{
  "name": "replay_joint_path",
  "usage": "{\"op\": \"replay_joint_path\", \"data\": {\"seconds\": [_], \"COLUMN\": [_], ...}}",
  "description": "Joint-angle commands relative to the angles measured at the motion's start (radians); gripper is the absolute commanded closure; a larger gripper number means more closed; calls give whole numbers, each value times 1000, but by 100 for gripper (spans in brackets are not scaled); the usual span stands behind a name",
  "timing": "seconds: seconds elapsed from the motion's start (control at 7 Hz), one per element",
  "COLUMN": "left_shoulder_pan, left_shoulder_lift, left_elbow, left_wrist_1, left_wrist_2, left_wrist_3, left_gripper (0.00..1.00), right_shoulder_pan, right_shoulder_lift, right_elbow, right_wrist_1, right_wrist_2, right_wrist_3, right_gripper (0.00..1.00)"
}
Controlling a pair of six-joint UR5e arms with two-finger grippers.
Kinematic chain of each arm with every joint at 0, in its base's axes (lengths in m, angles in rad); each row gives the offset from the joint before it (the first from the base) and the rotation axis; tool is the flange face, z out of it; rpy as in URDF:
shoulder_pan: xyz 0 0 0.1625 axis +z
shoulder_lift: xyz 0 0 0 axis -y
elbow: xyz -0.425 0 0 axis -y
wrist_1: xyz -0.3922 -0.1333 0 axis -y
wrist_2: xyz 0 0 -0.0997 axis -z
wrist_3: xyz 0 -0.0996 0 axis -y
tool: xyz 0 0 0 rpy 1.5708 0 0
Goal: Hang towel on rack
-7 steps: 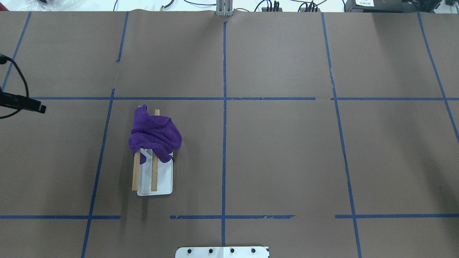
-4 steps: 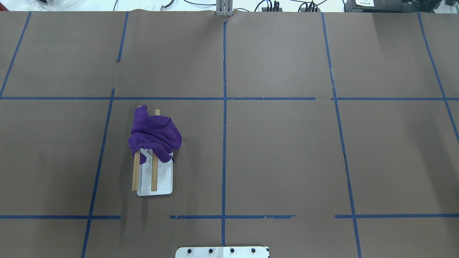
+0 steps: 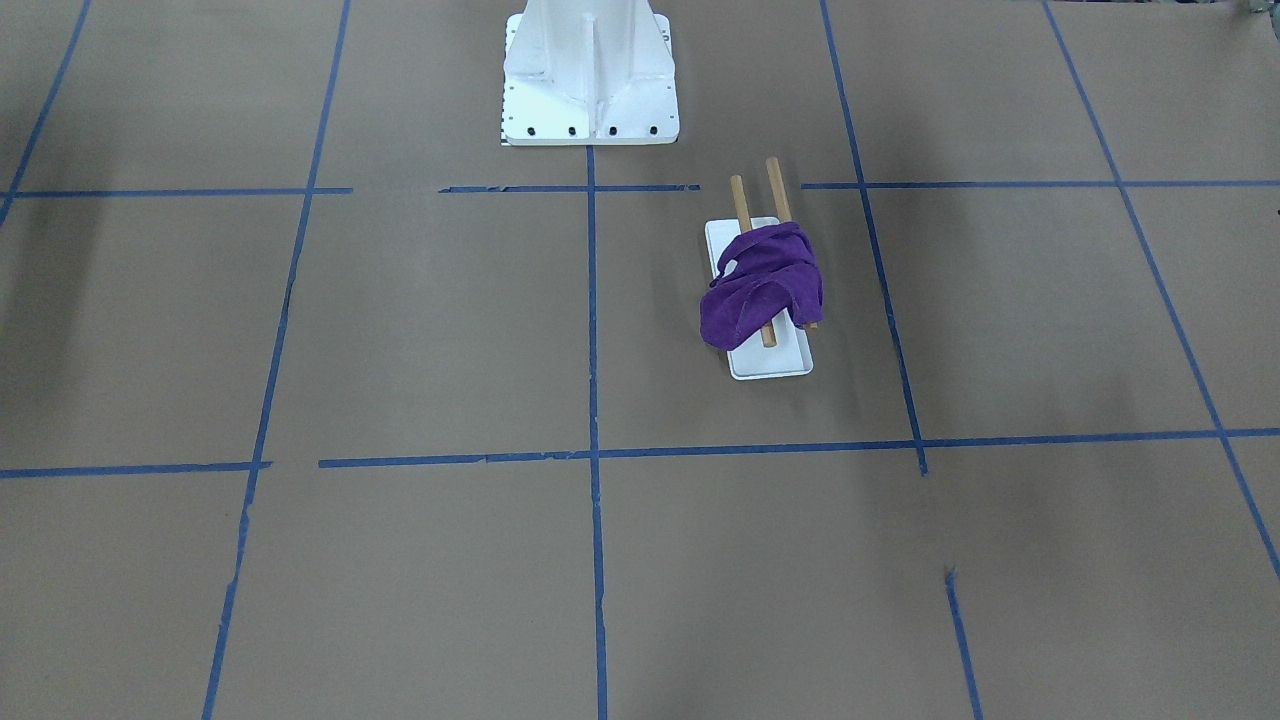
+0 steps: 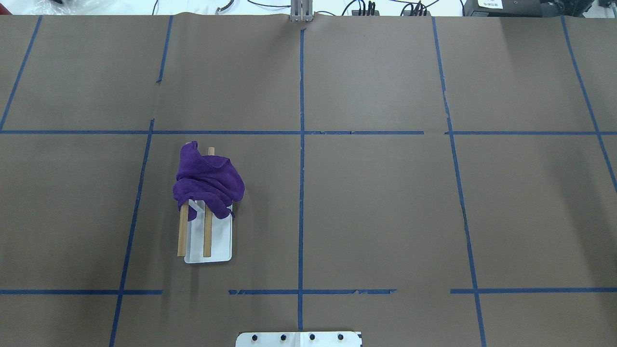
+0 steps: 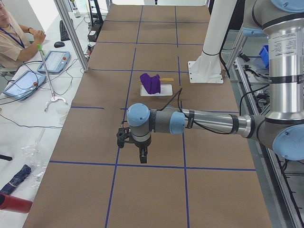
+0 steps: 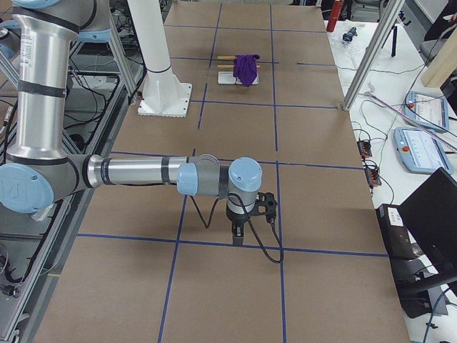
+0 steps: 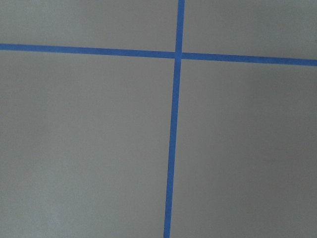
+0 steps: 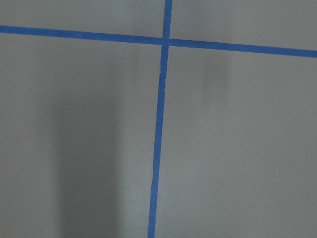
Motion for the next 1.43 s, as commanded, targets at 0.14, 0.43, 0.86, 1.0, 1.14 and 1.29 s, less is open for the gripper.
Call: {"op": "replay_joint_path", "data": {"seconds": [0.14, 0.43, 0.86, 1.0, 1.14, 1.29], "left_shoulder_pan": [-4, -4, -3, -4, -4, -3], "left_shoulder_lift": [3, 2, -9, -9, -7, -7], "left_elbow": [0, -3, -9, -3, 0, 4], "left_wrist_1": [9, 9, 3, 3, 5, 5], "left_wrist_2": [-2, 2, 3, 3, 3, 3], "left_wrist_3": [119, 120, 121, 121, 120, 118], "left_gripper": [0, 0, 0, 0, 0, 0], "right_shoulder_pan": [0, 0, 0, 0, -1, 0], "right_shoulder_lift": [15, 20, 18, 18, 18, 18], "right_elbow": [-1, 1, 1, -1, -1, -2], "right_wrist_1": [0, 0, 0, 0, 0, 0], "right_wrist_2": [-2, -1, 1, 1, 1, 1], "right_wrist_3": [6, 4, 6, 6, 6, 8], "right_gripper": [0, 0, 0, 0, 0, 0]}}
